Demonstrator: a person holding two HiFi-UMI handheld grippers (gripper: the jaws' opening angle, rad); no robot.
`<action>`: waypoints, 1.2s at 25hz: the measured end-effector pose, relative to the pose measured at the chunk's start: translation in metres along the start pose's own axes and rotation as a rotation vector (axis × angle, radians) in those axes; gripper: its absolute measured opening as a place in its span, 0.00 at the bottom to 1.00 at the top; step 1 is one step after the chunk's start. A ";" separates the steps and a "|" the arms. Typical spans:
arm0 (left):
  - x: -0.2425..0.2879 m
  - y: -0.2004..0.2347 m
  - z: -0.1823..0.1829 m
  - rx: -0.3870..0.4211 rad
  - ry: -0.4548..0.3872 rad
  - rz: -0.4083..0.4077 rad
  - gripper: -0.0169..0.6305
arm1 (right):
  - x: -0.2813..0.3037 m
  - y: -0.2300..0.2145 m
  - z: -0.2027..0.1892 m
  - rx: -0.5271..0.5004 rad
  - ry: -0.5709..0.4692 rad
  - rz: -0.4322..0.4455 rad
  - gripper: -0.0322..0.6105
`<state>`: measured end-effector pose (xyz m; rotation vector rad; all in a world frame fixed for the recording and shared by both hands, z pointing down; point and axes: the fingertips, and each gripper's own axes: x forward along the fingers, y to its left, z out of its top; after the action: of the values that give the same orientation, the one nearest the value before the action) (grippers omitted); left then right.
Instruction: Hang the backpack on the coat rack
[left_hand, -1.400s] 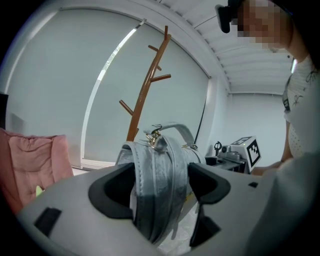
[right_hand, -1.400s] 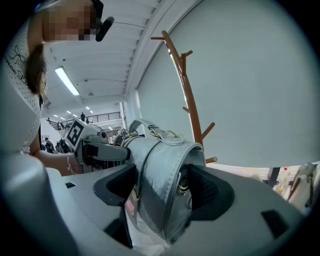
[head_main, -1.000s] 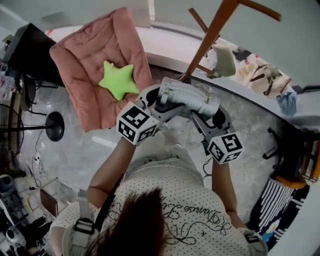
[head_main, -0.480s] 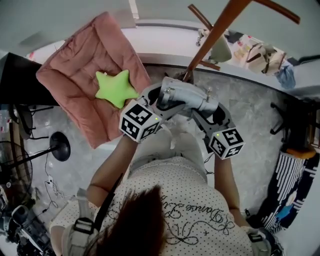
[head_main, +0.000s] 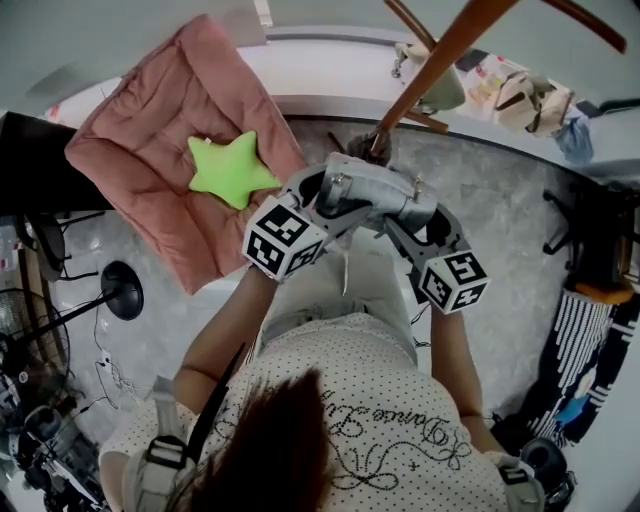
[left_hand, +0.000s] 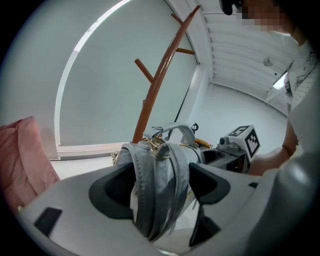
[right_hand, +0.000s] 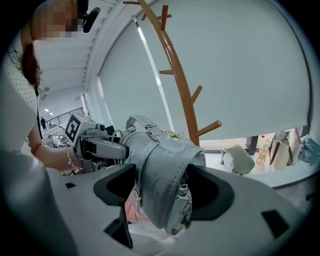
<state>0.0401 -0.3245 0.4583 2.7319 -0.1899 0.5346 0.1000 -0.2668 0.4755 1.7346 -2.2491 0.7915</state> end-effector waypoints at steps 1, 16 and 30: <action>0.001 0.001 -0.003 -0.008 0.003 0.000 0.55 | 0.002 -0.001 -0.002 0.000 0.006 0.001 0.58; 0.037 0.021 -0.032 -0.059 0.082 0.001 0.55 | 0.025 -0.033 -0.033 0.068 0.093 0.005 0.58; 0.069 0.046 -0.055 -0.093 0.161 0.011 0.55 | 0.054 -0.064 -0.055 0.098 0.170 0.031 0.58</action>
<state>0.0764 -0.3521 0.5469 2.5849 -0.1848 0.7266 0.1349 -0.2944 0.5652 1.6089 -2.1623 1.0309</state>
